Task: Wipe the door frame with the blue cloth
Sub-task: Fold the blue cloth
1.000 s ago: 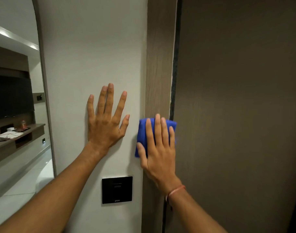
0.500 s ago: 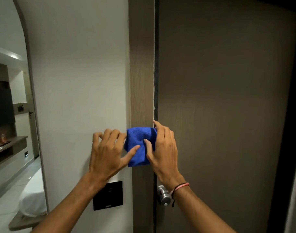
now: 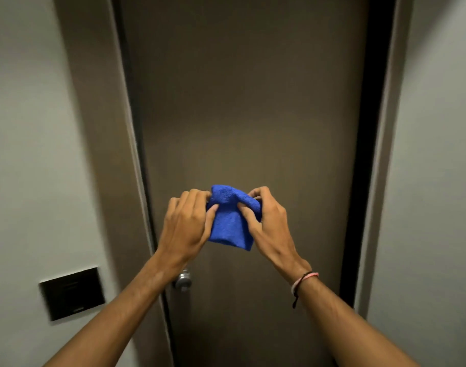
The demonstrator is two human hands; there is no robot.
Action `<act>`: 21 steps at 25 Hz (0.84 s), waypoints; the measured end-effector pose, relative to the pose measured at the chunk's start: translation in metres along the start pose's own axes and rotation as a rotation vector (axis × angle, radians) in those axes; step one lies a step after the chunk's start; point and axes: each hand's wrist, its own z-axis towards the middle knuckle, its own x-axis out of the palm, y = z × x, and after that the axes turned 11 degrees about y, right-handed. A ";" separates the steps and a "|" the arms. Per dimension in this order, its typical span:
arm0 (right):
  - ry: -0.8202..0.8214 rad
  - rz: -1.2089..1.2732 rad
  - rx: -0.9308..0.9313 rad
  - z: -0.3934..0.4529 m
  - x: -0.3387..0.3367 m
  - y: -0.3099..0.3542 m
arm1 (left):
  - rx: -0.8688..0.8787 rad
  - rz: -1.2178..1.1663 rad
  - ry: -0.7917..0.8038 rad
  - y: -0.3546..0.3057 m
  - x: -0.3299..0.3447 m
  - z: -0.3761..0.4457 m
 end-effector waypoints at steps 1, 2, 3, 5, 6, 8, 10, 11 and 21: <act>-0.024 -0.027 0.024 -0.010 -0.030 -0.021 | 0.010 -0.120 0.075 -0.030 0.022 0.010; -0.051 -0.055 0.055 -0.021 -0.061 -0.046 | 0.024 -0.248 0.158 -0.063 0.047 0.018; -0.083 -0.098 0.109 -0.038 -0.100 -0.078 | 0.042 -0.382 0.245 -0.110 0.079 0.027; -0.120 -0.114 0.186 -0.064 -0.147 -0.119 | 0.042 -0.590 0.363 -0.167 0.122 0.032; -0.145 -0.100 0.258 -0.081 -0.172 -0.144 | 0.056 -0.676 0.392 -0.203 0.148 0.034; -0.232 -0.051 0.431 -0.121 -0.219 -0.195 | 0.069 -0.801 0.451 -0.274 0.200 0.029; -0.335 0.017 0.629 -0.170 -0.258 -0.249 | 0.041 -0.906 0.576 -0.343 0.254 0.010; -0.381 0.057 0.721 -0.198 -0.273 -0.279 | 0.034 -0.944 0.640 -0.377 0.281 -0.005; -0.429 0.312 1.565 -0.507 -0.252 -0.543 | -0.047 -0.884 1.447 -0.566 0.514 -0.256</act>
